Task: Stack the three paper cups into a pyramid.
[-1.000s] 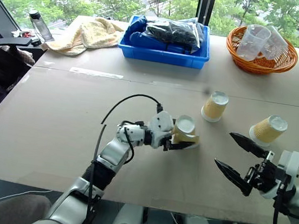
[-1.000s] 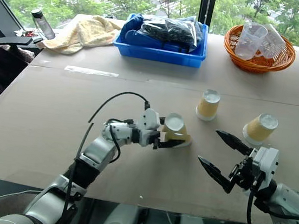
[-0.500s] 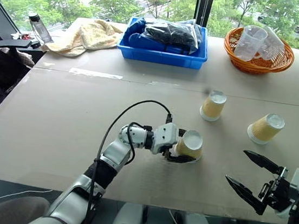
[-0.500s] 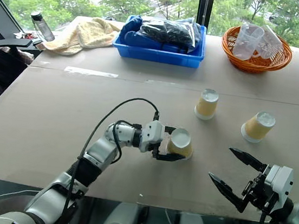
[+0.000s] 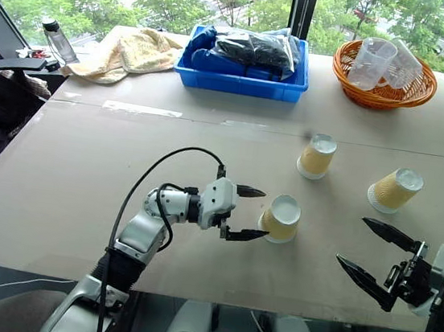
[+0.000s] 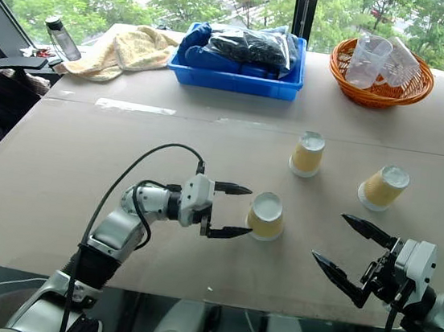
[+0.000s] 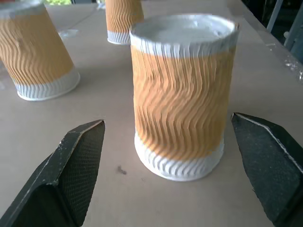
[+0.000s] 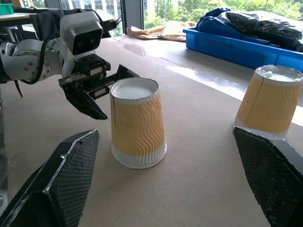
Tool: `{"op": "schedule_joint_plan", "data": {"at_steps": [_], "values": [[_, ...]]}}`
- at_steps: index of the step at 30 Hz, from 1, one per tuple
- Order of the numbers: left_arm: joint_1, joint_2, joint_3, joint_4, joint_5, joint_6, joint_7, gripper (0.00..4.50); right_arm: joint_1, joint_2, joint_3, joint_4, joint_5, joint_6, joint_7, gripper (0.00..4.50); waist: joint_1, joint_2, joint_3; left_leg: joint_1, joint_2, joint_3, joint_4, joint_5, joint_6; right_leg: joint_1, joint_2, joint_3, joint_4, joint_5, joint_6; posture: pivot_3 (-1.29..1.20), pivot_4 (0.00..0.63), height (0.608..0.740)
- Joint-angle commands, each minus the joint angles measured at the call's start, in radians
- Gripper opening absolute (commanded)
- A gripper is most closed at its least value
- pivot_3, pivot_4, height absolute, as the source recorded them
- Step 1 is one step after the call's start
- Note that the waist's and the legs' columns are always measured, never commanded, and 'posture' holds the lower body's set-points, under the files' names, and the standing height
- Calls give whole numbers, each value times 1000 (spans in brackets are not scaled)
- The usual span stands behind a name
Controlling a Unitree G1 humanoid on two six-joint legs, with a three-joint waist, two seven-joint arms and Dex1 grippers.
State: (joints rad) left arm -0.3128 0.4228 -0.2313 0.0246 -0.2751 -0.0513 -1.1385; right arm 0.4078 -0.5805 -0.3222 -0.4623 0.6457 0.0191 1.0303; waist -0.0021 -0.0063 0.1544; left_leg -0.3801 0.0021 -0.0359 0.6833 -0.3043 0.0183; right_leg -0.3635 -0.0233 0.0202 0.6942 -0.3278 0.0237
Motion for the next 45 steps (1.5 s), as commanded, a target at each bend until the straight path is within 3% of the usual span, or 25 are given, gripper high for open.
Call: {"op": "schedule_joint_plan", "data": {"at_steps": [1, 4, 8, 14, 19, 23, 32, 43, 45], "values": [[16, 37, 88, -146, -113, 63, 8, 4367, -53, 4, -31, 21, -5, -13, -40, 4500, -5, 0, 0, 0, 0, 0, 0, 0, 0, 0, 0, 0, 0, 0, 0, 0, 150, 740], [1, 87, 178, -236, -211, 173, 46, 4367, -134, 17, -12, 45, -43, 24, -137, 4500, -10, 0, 0, 0, 0, 0, 0, 0, 0, 0, 0, 0, 0, 0, 0, 0, 150, 740], [-37, 231, 329, -330, -348, 369, 83, 4367, -281, 38, 68, 76, -124, 138, -297, 4500, -16, -1, 1, 1, 1, 0, 0, 0, -1, -1, 1, 1, 2, 0, 0, 0, 150, 740], [-4, 439, 469, -385, -439, 542, 61, 4367, -500, 70, 164, 213, -208, 195, -372, 4500, -11, 1, 3, -1, 0, 0, -1, 2, -4, -2, 0, 1, 0, 0, 0, 0, 150, 740], [43, 518, 555, -420, -529, 623, 23, 4367, -653, 74, 208, 355, -248, 217, -361, 4500, -10, 0, 4, -2, 0, 0, 0, 2, -4, -3, 0, 0, 0, 0, 0, 0, 150, 740], [57, 524, 596, -425, -557, 633, 25, 4367, -755, 103, 223, 458, -230, 263, -349, 4500, -15, 1, 5, -3, 0, 1, -1, 2, -4, -6, 0, 1, 1, 0, 0, 0, 150, 740], [55, 511, 601, -409, -610, 653, 5, 4367, -877, 178, 259, 645, -293, 177, -332, 4500, -16, 1, 5, -5, 0, 1, -1, 2, -4, -8, 0, 1, 1, 0, 0, 0, 150, 740], [27, 520, 559, -380, -590, 644, -64, 4367, -936, 221, 260, 742, -328, 106, -326, 4500, -18, 2, 5, -12, 0, 2, 0, 2, -4, -14, 1, 1, 2, 0, 0, 0, 150, 740], [26, 516, 551, -376, -584, 638, -66, 4500, -934, 226, 260, 734, -326, 103, -325, 3921, -19, 1, 5, -12, 0, 2, 0, 2, -4, -14, 1, 1, 2, 0, 0, 0, 150, 740]]}}
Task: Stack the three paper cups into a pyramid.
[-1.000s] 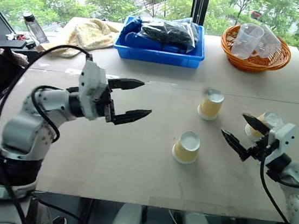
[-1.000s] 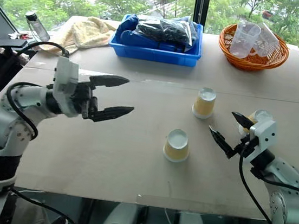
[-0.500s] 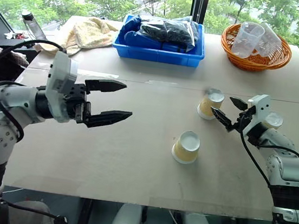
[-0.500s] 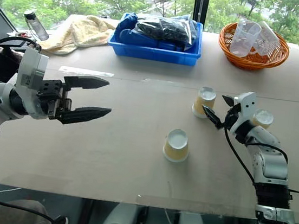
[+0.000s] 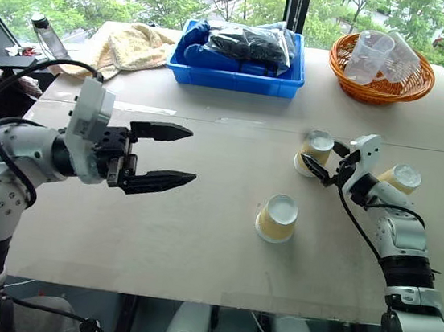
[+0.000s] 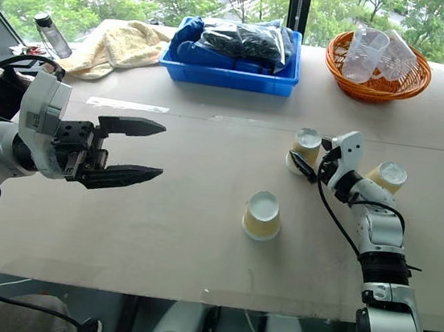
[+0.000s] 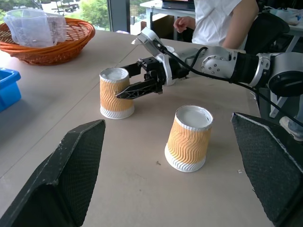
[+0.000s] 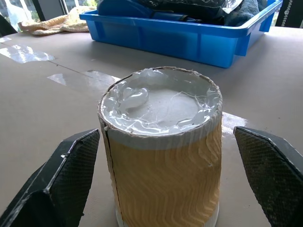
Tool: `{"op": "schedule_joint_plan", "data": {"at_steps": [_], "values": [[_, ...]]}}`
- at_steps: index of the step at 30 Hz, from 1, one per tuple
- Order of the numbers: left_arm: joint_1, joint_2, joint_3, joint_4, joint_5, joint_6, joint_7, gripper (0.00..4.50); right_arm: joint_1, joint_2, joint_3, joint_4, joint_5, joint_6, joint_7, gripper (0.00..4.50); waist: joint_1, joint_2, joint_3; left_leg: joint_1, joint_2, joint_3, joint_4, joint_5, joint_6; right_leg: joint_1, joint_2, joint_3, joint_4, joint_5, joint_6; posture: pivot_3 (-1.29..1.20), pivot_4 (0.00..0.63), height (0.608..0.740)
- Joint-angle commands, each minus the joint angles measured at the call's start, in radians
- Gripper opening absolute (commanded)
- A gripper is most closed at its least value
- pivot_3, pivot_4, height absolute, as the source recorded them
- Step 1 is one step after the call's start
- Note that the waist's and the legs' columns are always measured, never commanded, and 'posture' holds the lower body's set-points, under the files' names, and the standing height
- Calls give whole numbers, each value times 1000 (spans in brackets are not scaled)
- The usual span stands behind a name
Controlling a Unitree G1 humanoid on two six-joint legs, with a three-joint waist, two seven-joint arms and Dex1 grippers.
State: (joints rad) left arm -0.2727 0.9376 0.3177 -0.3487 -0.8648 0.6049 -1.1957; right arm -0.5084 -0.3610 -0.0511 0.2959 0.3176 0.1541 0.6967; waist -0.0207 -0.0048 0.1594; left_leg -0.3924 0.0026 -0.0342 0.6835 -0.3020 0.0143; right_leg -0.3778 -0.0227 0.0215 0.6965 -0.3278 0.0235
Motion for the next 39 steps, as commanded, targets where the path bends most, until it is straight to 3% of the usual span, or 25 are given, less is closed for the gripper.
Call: {"op": "schedule_joint_plan", "data": {"at_steps": [1, 5, 6, 13, 21, 26, 31, 39], "values": [[-14, 1, -3, 0, 10, -23, -10, 4500, -16, 8, -12, -29, 5, -35, 11, 3533, -1, 0, 0, 0, 0, 0, 0, 0, 0, 0, 0, 0, 0, 0, 0, 0, 150, 740], [-7, 2, -23, 8, 31, -39, -26, 4500, 6, -6, -19, -70, 10, -24, 18, 1948, -3, 0, 0, 0, 0, 0, 0, 0, 0, 0, 0, 0, 0, 0, 0, 0, 150, 740], [-7, 2, -28, 10, 35, -41, -30, 4500, 15, -11, -22, -86, 14, -18, 19, 1889, -4, 0, 0, 0, 0, 0, 0, 0, 0, 0, 0, 0, 0, 0, 0, 0, 150, 740], [-51, -11, -82, 15, 46, -49, -51, 4500, 169, -78, -87, -333, 115, 47, 57, 1889, 5, 0, 0, -2, 0, -1, 0, 0, 0, -1, 0, -1, 0, 0, 0, 0, 150, 740], [-100, -21, -147, 43, 63, -54, -102, 4500, 582, -236, -202, -699, 250, 149, 150, 1889, 4, 1, 0, -2, 0, -1, 1, 0, 0, 0, 0, -1, 0, 0, 0, 0, 150, 740], [-136, -11, -179, 68, 73, -52, -156, 4500, 784, -251, -214, -822, 278, 91, 230, 1889, 2, 1, 0, -2, 1, -1, 1, -2, 3, 0, 2, -1, 0, 0, 0, 0, 150, 740], [-175, -15, -211, 74, 89, -48, -179, 4500, 804, -199, -96, -818, 191, 9, 229, 1889, 2, 0, 0, 1, 1, 0, 2, -2, 3, 1, 2, 1, 0, 0, 0, 0, 150, 740], [-192, -12, -212, 66, 90, -35, -178, 4500, 721, -146, -41, -721, 121, -91, 209, 1889, 7, 0, 0, 0, 1, 0, 2, 0, 0, 1, 2, 1, 0, 0, 0, 0, 150, 740]]}}
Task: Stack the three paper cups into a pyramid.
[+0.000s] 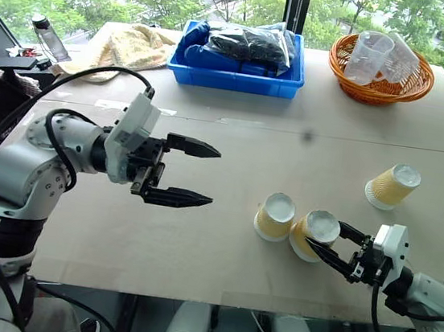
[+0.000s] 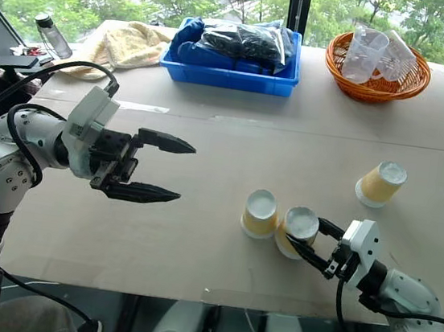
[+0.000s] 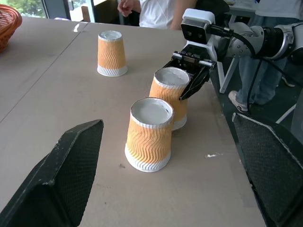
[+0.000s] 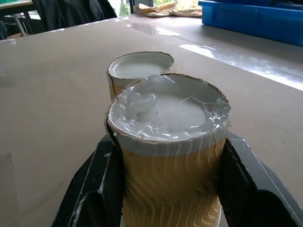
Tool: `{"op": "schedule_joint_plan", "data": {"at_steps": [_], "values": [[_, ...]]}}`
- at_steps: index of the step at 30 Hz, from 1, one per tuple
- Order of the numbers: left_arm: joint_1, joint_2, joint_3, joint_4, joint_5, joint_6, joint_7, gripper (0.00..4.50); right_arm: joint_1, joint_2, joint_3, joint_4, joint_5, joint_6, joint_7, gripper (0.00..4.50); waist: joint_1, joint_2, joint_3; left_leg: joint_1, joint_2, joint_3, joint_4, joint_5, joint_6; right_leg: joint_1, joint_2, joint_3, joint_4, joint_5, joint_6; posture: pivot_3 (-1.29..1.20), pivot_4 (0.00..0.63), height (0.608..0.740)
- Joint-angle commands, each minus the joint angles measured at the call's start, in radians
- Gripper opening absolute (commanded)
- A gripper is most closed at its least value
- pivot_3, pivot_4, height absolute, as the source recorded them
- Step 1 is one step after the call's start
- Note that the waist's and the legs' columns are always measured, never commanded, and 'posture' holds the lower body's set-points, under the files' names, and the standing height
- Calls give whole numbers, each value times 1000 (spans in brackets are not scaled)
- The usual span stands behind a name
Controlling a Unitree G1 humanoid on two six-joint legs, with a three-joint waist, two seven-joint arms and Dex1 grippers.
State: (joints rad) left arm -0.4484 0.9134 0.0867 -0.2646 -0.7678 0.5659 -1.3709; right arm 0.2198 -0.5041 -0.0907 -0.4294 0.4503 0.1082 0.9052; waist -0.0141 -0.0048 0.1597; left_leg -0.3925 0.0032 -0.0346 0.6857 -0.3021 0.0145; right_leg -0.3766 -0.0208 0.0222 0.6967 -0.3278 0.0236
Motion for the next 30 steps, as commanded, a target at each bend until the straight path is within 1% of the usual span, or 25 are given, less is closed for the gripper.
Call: {"op": "schedule_joint_plan", "data": {"at_steps": [1, 9, 11, 12, 14, 15, 18, 22, 26, 28, 30], "values": [[-16, 13, 20, -18, -7, 5, -2, 4500, -7, -7, 0, 13, -18, -52, 4, 1889, 1, 0, 0, 0, 0, 0, 0, 0, 0, 0, 0, 0, 0, 0, 0, 0, 150, 740], [-23, 5, 17, -17, -5, 8, 2, 4500, -12, -39, 16, 54, -41, -71, 23, 1889, 1, 0, 0, 0, 0, -1, 0, 0, 0, 0, 0, -1, 0, 0, 0, 0, 150, 740], [-23, 4, 16, -17, -4, 8, 2, 4500, -19, -37, 17, 58, -38, -70, 19, 2856, 1, 0, 0, 0, 0, -1, 0, 0, 0, 0, 0, -1, 0, 0, 0, 0, 150, 740], [-24, 4, 16, -17, -5, 8, 2, 4500, -23, -34, 16, 55, -27, -63, 17, 3068, 1, 0, 0, 0, 0, -1, 0, 0, 0, 0, 0, -1, 0, 0, 0, 0, 150, 740], [-24, 4, 17, -15, -4, 8, 1, 4500, -32, -25, 8, 50, -12, -53, 3, 4040, 1, 0, 0, 0, 0, -1, 0, 0, 0, 0, 0, -1, 0, 0, 0, 0, 150, 740], [-23, 3, 18, -14, -6, 9, 2, 4500, -35, -22, 3, 49, -8, -50, -3, 4431, 1, 0, 0, 0, 0, -1, 0, 0, 0, 0, 0, -1, 0, 0, 0, 0, 150, 740], [-23, 2, 16, -14, -4, 9, 1, 4500, -33, -21, -13, 37, 11, -45, -13, 4476, 1, 0, 0, 0, 0, -1, 0, 0, 0, 0, 0, -1, 0, 0, 0, 0, 150, 740], [-21, 2, 18, -21, -10, 14, 2, 4500, 31, -64, -58, -22, 77, -21, 24, 4476, 3, 0, 0, 0, 0, -1, 0, 0, 0, 0, 0, -1, 0, 0, 0, 0, 150, 740], [-22, 2, 19, -18, -15, 13, -9, 4500, 69, -82, -140, -85, 163, 8, -1, 4476, 2, 0, 0, -1, 0, -1, 0, 0, 0, 0, 0, -1, 0, 0, 0, 0, 150, 740], [-30, -2, 13, -16, -15, 11, -16, 4500, 71, -88, -191, -104, 180, 8, -22, 4476, 0, 0, 0, 0, 0, 0, 1, 0, 0, 0, 0, 0, 0, 0, 0, 0, 150, 740], [-41, -10, 7, -17, -20, 14, -19, 4500, 57, -80, -254, -112, 223, 30, -76, 4476, 0, 0, 0, 0, 0, -1, 0, 0, 0, 0, 0, 0, 1, 0, 0, 0, 150, 740]]}}
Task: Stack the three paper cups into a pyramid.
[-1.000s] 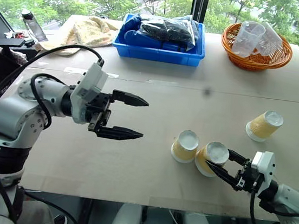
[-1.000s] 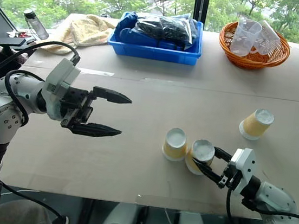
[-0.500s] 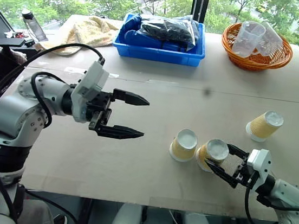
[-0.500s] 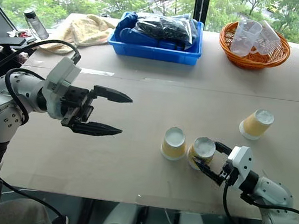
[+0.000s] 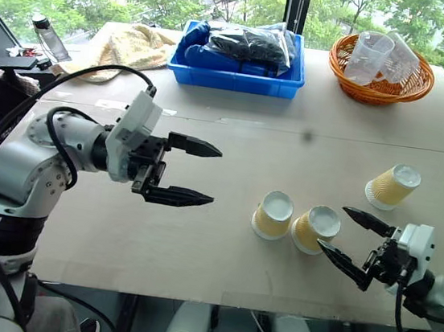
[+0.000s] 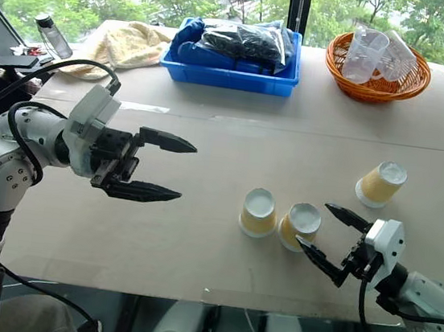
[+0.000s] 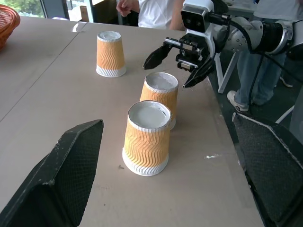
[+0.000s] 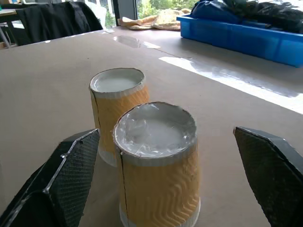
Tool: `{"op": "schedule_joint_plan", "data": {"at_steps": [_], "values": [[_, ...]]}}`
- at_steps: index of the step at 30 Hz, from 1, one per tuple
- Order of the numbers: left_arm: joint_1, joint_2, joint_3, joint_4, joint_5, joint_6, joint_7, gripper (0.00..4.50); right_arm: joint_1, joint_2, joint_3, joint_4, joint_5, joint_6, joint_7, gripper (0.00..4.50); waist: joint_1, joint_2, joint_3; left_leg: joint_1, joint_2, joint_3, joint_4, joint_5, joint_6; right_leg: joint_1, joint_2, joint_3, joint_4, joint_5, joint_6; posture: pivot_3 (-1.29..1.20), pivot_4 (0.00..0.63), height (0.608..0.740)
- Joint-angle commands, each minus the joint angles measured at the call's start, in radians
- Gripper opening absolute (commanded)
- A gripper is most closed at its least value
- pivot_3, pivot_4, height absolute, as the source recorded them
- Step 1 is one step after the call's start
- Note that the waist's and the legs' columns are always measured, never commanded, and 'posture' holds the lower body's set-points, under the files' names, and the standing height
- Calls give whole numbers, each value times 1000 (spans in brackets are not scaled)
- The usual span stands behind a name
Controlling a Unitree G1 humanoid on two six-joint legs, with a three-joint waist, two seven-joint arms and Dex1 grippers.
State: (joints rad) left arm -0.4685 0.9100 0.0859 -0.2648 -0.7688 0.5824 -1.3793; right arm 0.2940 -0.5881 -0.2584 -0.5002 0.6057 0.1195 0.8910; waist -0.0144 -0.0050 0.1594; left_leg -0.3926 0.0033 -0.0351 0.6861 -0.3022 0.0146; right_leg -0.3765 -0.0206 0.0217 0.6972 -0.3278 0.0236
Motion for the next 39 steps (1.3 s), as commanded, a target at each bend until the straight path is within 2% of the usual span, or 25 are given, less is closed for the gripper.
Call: {"op": "schedule_joint_plan", "data": {"at_steps": [1, 4, 11, 19, 39], "values": [[-27, -10, 4, -19, -23, -1, -13, 4500, -30, 10, -117, -32, 73, 30, -101, 4476, 1, 0, 0, 0, 0, 0, 0, 0, 0, 0, 0, 0, 0, 0, 0, 0, 150, 740], [-51, -24, -9, -25, -27, 2, -18, 4500, -56, 14, -173, 27, 43, 73, -203, 4476, 3, 0, 0, 0, 0, 0, 0, 0, 0, 0, 0, 0, 0, 0, 0, 0, 150, 740], [-145, -54, -10, -7, -39, 23, -6, 4500, -123, 19, -222, 188, -27, 101, -318, 4476, 2, -1, 0, -1, 0, 0, 1, 0, 0, 0, 0, 0, 0, 0, 0, 0, 150, 740], [-166, -81, -18, -38, -21, 96, 130, 4500, -222, 45, -185, 305, -69, 93, -342, 4476, -2, 1, -1, 0, 0, 1, 0, 0, 0, 0, 1, 2, 1, 0, 0, 0, 150, 740], [-158, -72, -20, -49, -10, 85, 136, 4500, -435, 59, -117, 563, -162, 47, -330, 4476, -1, 1, -1, 0, 0, 2, 0, 0, 0, 0, 1, 2, 1, 0, 0, 0, 150, 740]]}}
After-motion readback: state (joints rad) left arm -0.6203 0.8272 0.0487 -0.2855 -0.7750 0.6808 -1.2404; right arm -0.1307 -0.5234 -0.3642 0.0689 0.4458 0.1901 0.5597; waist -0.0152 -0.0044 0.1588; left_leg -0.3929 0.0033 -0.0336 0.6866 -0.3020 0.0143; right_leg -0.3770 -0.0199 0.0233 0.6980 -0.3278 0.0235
